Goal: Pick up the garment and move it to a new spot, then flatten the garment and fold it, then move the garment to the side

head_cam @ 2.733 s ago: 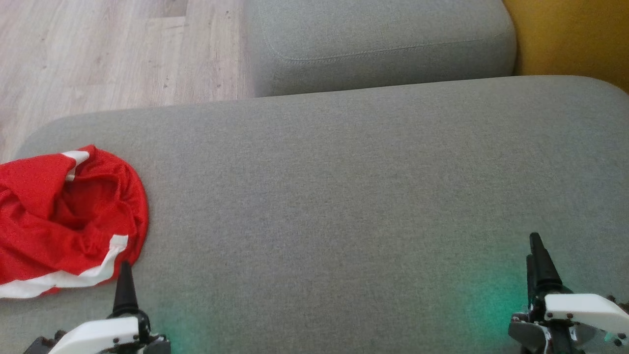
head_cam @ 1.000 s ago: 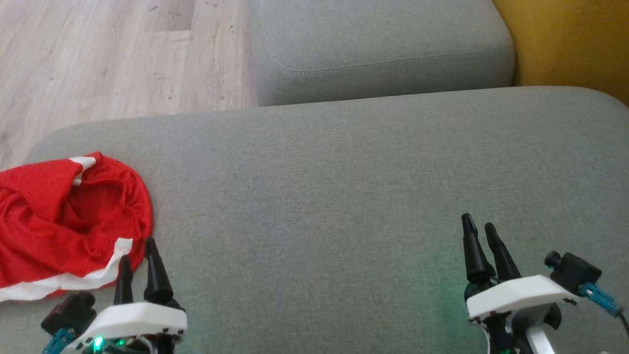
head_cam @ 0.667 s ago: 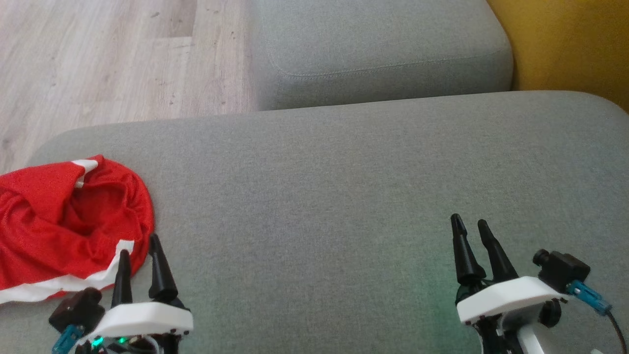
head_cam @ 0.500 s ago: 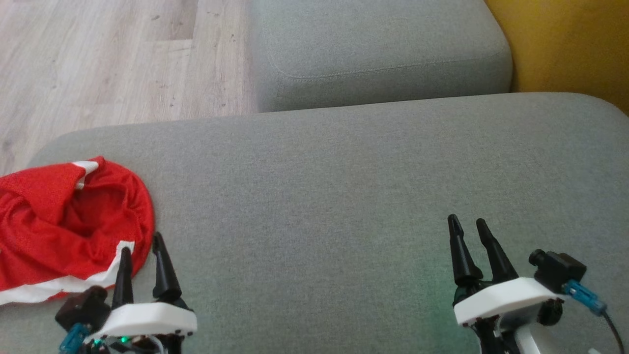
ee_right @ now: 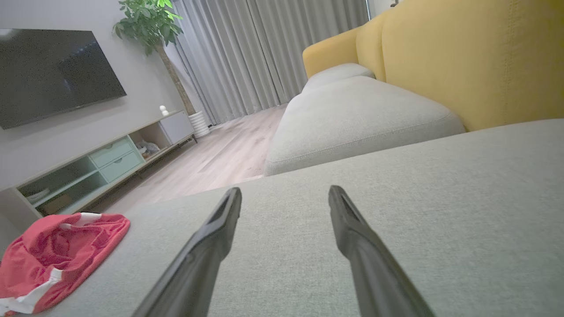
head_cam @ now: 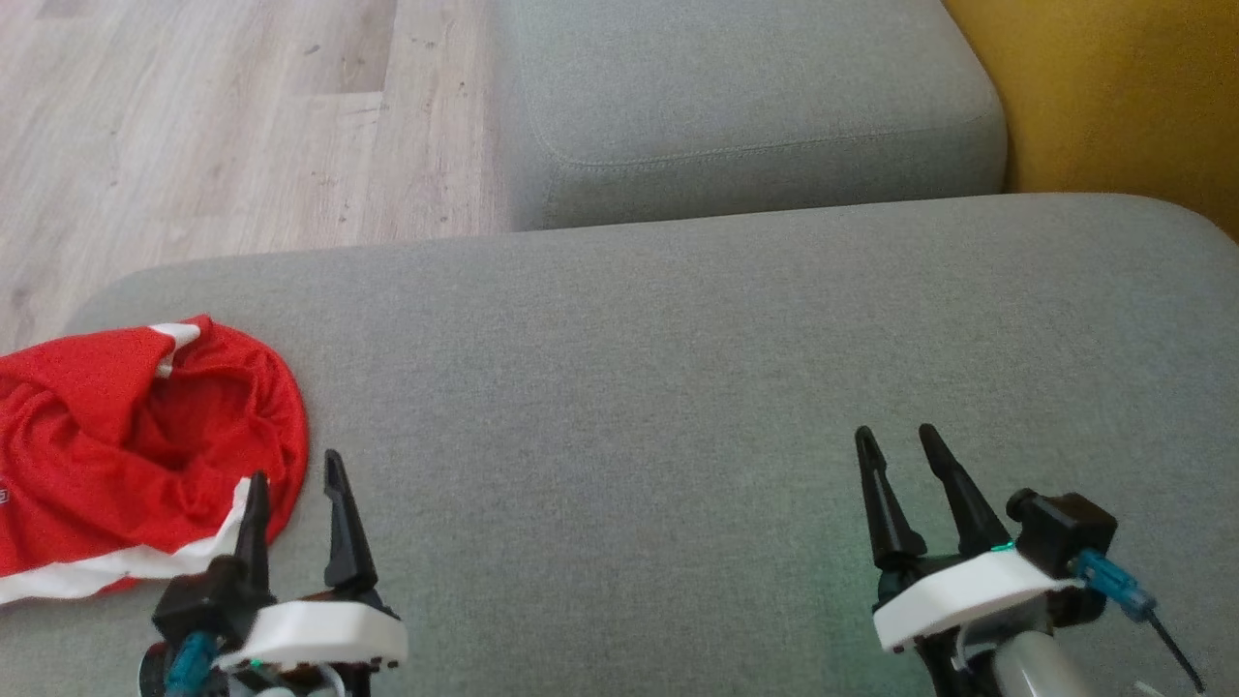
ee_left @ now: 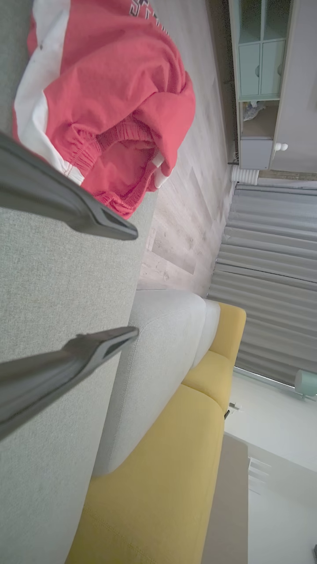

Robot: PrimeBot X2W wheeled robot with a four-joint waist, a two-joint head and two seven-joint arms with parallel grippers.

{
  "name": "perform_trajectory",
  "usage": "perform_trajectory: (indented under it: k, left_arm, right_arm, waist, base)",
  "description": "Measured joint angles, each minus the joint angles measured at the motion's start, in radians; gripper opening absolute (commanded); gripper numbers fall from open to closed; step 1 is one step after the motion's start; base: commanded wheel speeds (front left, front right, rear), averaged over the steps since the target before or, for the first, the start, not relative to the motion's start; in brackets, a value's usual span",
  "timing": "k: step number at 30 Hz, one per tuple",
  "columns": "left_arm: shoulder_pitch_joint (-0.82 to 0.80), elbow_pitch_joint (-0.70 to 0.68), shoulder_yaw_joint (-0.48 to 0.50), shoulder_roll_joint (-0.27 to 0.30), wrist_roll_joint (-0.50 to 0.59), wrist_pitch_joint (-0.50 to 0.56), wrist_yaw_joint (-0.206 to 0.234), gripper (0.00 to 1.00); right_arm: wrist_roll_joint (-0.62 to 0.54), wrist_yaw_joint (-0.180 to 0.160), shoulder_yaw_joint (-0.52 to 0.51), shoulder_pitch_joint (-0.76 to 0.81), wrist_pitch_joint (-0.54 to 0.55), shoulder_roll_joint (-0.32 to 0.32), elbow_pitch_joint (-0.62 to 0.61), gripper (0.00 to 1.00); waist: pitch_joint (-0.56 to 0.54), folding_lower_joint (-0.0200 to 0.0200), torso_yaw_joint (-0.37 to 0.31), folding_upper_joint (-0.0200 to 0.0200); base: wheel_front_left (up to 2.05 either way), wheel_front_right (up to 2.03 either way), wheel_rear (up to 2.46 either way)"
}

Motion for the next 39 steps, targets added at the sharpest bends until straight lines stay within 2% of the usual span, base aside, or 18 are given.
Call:
perform_trajectory:
  k: [8, 18, 26, 39]
  left_arm:
    - [0.000, 0.042, -0.017, 0.000, 0.102, -0.022, 0.008, 1.00]
    - [-0.001, 0.101, -0.022, 0.001, 0.211, -0.044, 0.011, 1.00]
    - [-0.001, 0.123, -0.025, 0.001, 0.298, -0.071, 0.036, 1.00]
    - [-0.001, 0.152, -0.023, 0.001, 0.303, -0.071, 0.036, 1.00]
  right_arm:
    - [-0.102, 0.000, -0.061, 0.000, -0.026, -0.001, 0.059, 1.00]
    - [-0.216, 0.000, -0.077, 0.000, -0.048, -0.001, 0.087, 1.00]
    - [-0.302, 0.000, -0.083, 0.000, -0.074, -0.001, 0.108, 1.00]
    - [-0.308, 0.000, -0.081, 0.000, -0.074, -0.001, 0.112, 1.00]
  waist:
    - [-0.008, 0.0000, 0.001, 0.0000]
    - [-0.012, -0.0002, -0.003, 0.0000]
    - [-0.018, -0.0002, -0.004, 0.0000]
    - [-0.015, -0.0001, -0.010, 0.0000]
  base:
    - [0.00, 0.00, 0.00]
    - [0.00, 0.00, 0.00]
    - [0.00, 0.00, 0.00]
    - [0.00, 0.00, 0.00]
